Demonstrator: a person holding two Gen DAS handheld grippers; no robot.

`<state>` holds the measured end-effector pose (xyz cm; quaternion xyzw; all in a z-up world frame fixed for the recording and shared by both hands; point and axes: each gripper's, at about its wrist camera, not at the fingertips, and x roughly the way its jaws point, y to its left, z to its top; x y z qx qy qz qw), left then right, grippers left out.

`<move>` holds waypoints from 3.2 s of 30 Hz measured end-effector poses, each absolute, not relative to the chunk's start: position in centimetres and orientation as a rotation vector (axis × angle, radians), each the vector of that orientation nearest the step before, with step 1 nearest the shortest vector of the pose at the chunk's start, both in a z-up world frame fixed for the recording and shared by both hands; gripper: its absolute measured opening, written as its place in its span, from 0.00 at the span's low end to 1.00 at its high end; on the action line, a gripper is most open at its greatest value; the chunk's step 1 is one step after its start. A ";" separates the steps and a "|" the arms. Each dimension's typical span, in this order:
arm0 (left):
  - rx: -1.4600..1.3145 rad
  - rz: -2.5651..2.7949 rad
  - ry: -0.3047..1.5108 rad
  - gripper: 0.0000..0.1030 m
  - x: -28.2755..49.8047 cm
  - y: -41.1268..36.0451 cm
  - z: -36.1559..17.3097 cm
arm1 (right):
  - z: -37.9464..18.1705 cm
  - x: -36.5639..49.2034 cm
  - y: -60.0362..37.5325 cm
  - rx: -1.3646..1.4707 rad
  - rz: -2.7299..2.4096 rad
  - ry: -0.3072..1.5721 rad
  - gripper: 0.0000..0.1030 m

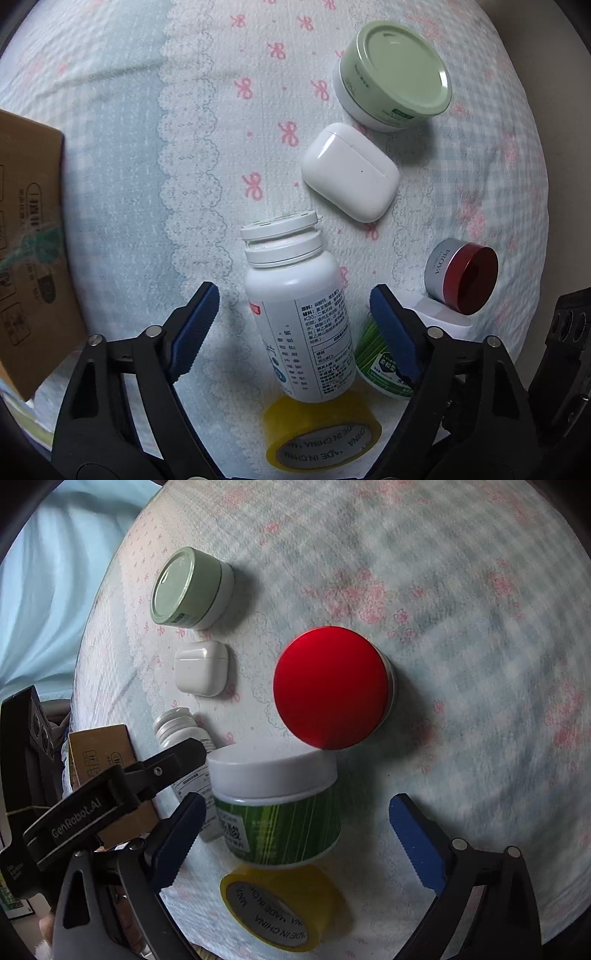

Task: Organize rigid objects
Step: 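Grasp the white pill bottle with the left tool while the right tool grasps the green-labelled jar, then carry the pill bottle and green-labelled jar over the cardboard box with both tools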

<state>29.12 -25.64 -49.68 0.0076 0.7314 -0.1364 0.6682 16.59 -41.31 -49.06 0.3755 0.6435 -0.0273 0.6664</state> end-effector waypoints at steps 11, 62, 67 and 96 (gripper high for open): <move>-0.044 -0.301 1.721 0.48 28.5 -26.5 -51.9 | -49.6 17.7 -40.4 0.768 -0.014 1.425 0.88; -0.157 -0.322 1.134 0.47 21.0 -6.5 -18.0 | -19.9 15.9 -30.8 0.426 0.145 1.121 0.64; -0.172 -0.326 1.093 0.47 20.9 0.1 -16.2 | -18.2 16.0 -24.3 0.383 0.174 1.097 0.64; -0.103 -0.353 1.292 0.47 33.5 21.4 -28.7 | -28.7 26.5 1.3 0.290 0.141 1.263 0.64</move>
